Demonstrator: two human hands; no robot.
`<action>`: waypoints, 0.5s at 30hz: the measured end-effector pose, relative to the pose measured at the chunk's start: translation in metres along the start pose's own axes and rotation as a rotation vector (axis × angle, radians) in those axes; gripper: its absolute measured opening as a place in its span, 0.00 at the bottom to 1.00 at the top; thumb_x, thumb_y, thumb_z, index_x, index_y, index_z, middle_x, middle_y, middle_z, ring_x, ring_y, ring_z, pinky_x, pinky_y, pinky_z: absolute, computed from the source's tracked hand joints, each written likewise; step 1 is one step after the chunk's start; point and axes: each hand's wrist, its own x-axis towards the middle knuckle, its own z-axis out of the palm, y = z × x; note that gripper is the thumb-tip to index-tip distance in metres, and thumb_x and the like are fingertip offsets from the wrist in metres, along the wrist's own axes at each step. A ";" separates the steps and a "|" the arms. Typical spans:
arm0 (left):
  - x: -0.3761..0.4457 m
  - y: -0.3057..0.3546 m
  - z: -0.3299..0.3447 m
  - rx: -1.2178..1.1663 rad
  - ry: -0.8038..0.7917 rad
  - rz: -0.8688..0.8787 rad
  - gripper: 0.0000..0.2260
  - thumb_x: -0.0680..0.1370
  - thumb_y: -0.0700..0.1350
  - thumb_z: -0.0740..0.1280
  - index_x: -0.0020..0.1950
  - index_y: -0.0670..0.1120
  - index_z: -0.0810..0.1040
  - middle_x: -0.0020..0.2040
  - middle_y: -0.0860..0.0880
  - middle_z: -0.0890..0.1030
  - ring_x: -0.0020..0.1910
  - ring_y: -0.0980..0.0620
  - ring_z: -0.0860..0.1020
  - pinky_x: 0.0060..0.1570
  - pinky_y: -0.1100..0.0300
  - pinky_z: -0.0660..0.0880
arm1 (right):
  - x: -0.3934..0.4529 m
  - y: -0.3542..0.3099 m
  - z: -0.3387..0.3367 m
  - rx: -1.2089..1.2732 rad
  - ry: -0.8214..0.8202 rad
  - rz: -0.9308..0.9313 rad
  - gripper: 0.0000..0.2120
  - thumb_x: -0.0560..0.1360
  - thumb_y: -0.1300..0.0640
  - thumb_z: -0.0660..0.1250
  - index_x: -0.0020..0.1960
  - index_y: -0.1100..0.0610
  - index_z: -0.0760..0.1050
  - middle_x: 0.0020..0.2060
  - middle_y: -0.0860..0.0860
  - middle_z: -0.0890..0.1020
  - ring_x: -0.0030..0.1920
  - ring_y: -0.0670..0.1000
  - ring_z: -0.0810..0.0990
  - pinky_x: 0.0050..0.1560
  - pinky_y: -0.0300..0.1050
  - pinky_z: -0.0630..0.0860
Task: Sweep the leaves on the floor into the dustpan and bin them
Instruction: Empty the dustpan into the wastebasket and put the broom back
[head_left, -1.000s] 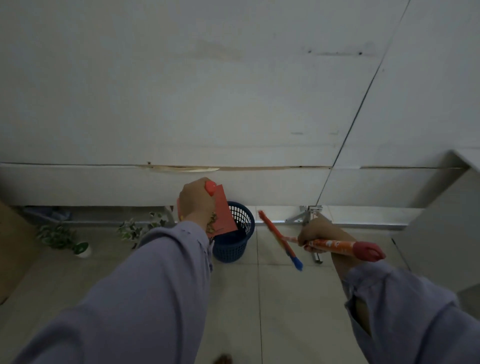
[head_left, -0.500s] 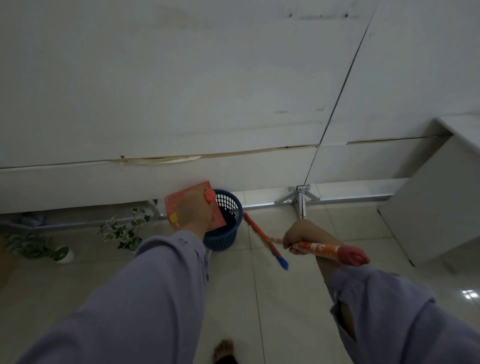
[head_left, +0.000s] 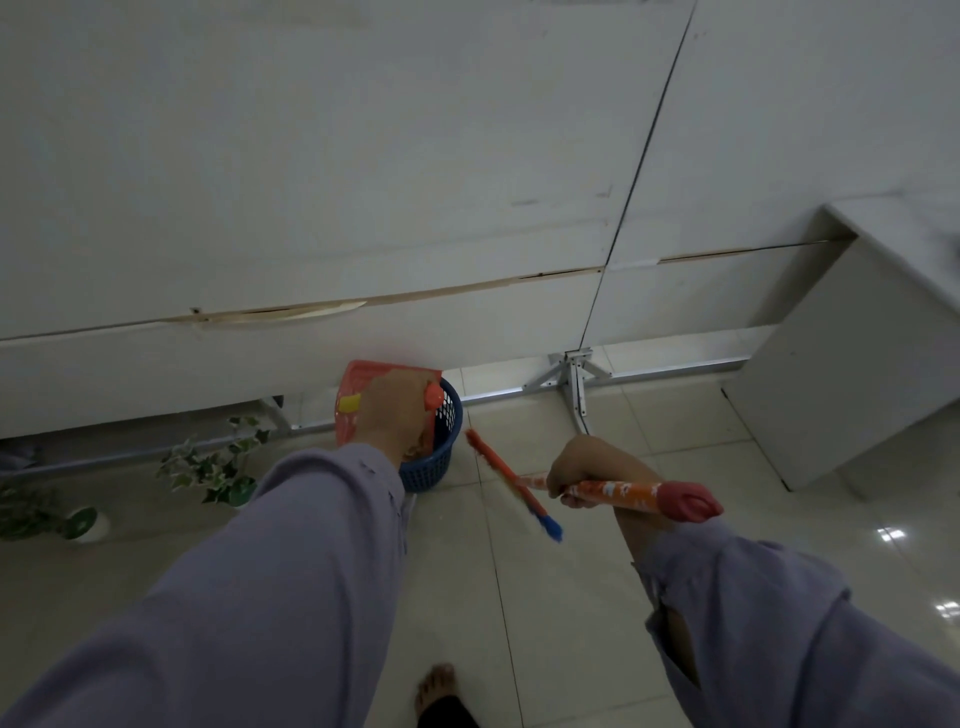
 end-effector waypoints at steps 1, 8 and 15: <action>0.001 -0.001 0.002 0.013 -0.009 0.011 0.11 0.74 0.40 0.67 0.56 0.46 0.81 0.52 0.45 0.83 0.51 0.44 0.80 0.49 0.52 0.77 | 0.002 0.001 0.000 0.001 -0.004 0.001 0.12 0.77 0.57 0.64 0.37 0.61 0.72 0.33 0.52 0.77 0.33 0.46 0.75 0.49 0.39 0.75; 0.000 -0.006 0.016 0.123 -0.073 0.124 0.12 0.73 0.36 0.62 0.53 0.47 0.78 0.52 0.47 0.82 0.50 0.45 0.80 0.47 0.51 0.77 | 0.012 0.006 0.005 -0.050 -0.006 -0.009 0.11 0.77 0.59 0.63 0.38 0.62 0.72 0.38 0.53 0.78 0.43 0.48 0.77 0.59 0.42 0.74; -0.007 -0.013 0.021 0.150 -0.100 0.192 0.11 0.72 0.36 0.63 0.50 0.46 0.78 0.49 0.47 0.82 0.47 0.44 0.79 0.41 0.51 0.75 | 0.023 0.007 0.011 -0.004 0.004 -0.031 0.10 0.76 0.59 0.66 0.38 0.63 0.74 0.32 0.53 0.79 0.31 0.47 0.77 0.39 0.40 0.76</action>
